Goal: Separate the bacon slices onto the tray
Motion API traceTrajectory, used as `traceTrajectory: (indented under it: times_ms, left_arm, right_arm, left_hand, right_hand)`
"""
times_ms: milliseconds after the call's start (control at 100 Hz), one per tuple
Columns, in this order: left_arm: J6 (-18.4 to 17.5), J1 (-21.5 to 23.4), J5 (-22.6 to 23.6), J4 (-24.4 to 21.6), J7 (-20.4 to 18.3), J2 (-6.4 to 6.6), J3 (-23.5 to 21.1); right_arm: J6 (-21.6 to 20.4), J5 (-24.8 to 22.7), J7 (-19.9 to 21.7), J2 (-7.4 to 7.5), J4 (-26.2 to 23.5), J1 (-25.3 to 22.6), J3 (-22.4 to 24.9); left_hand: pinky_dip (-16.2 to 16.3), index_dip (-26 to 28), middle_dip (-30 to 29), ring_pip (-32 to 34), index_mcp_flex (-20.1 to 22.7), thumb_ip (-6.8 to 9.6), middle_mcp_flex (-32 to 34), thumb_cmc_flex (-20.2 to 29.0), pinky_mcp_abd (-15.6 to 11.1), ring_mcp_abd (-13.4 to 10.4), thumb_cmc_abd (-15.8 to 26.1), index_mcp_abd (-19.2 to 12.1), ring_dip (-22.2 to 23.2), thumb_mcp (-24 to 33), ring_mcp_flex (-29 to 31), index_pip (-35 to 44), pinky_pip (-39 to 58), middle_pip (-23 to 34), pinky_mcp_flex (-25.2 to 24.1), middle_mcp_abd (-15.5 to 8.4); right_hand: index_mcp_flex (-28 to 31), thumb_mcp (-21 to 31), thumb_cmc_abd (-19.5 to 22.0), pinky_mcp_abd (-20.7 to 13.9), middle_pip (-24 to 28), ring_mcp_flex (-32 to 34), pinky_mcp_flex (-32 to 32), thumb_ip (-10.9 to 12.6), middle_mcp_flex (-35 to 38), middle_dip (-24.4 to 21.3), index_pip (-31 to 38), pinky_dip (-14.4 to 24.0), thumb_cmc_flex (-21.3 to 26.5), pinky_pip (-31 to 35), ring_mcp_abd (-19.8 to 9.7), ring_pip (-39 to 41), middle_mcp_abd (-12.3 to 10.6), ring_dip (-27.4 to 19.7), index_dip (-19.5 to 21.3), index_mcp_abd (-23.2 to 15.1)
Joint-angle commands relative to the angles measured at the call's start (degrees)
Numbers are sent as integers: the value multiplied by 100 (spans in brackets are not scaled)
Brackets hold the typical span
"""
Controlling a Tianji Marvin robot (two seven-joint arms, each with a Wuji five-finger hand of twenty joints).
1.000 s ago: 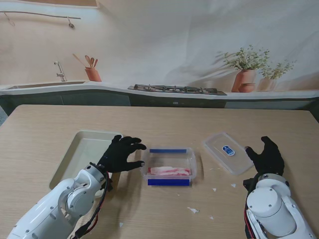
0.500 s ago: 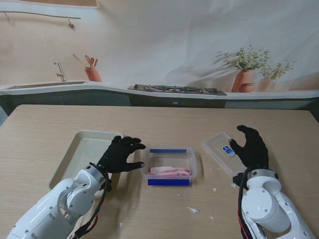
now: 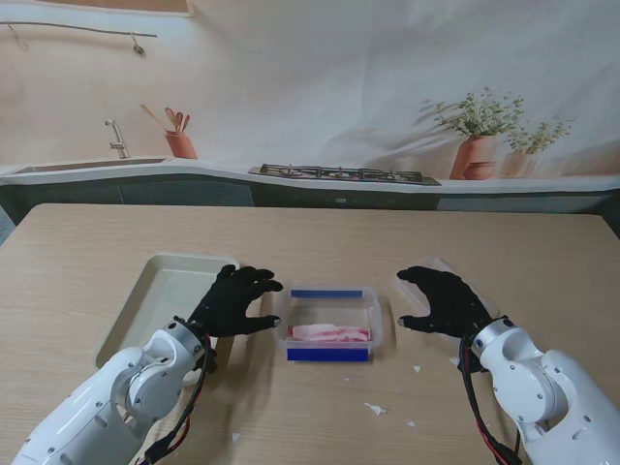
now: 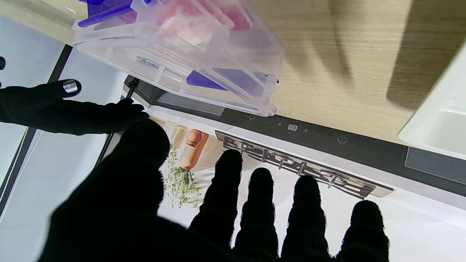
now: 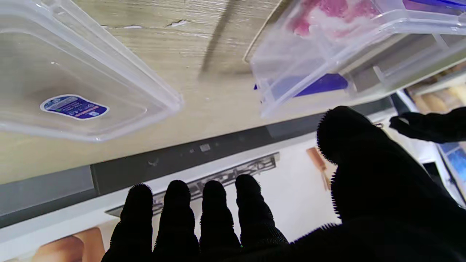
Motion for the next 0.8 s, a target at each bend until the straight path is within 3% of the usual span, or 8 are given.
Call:
traceTrajectory:
  times_ms: [0, 270, 540, 790]
  left_arm:
    - [21, 19, -11, -45, -80, -5, 3]
    - [16, 10, -26, -38, -89, -6, 25]
    - [14, 19, -35, -41, -90, -7, 18]
    - [18, 11, -51, -36, -106, -7, 36]
  right_arm:
    - [-56, 84, -28, 9, 142, 139, -142]
    - [-172, -237, -257, 32, 597, 686, -850]
    - [-169, -129, 161, 95, 765, 1001, -1246]
    - [-174, -138, 431, 144, 827, 1106, -1376]
  left_hand:
    - [-10, -44, -18, -55, -94, 133, -169, -98, -11, -79, -51, -7, -92, -3, -208, -91, -85, -35, -62, 64]
    - [-21, -46, -12, -51, -85, 131, -169, -90, -13, -84, -27, 4, -94, 4, -213, -94, -87, -23, -62, 56]
    - [-30, -48, -10, -45, -77, 128, -168, -85, -11, -85, -8, 10, -95, -7, -205, -99, -85, -20, -54, 66]
    - [-36, -46, -2, -36, -52, 130, -145, -64, -19, -80, 7, 22, -94, -4, -197, -93, -84, -2, -53, 76]
  right_hand:
    - [-230, 117, -174, -90, -265, -184, -164, -114, -145, -91, -153, -102, -297, -216, -217, -184, -160, -105, -74, 101]
    - [-196, 203, -195, -38, -104, -168, -79, -171, -116, 17, -236, -141, -687, -248, -187, -11, -93, -7, -19, 161]
    - [-197, 140, -148, -21, -126, -190, -106, -183, -153, 5, -262, -152, -806, -265, -207, -51, -135, -30, 7, 119]
    - [-334, 7, -146, 12, -466, -194, -177, -156, -157, -160, -435, -125, -789, -257, -135, -202, -98, -92, 35, 123]
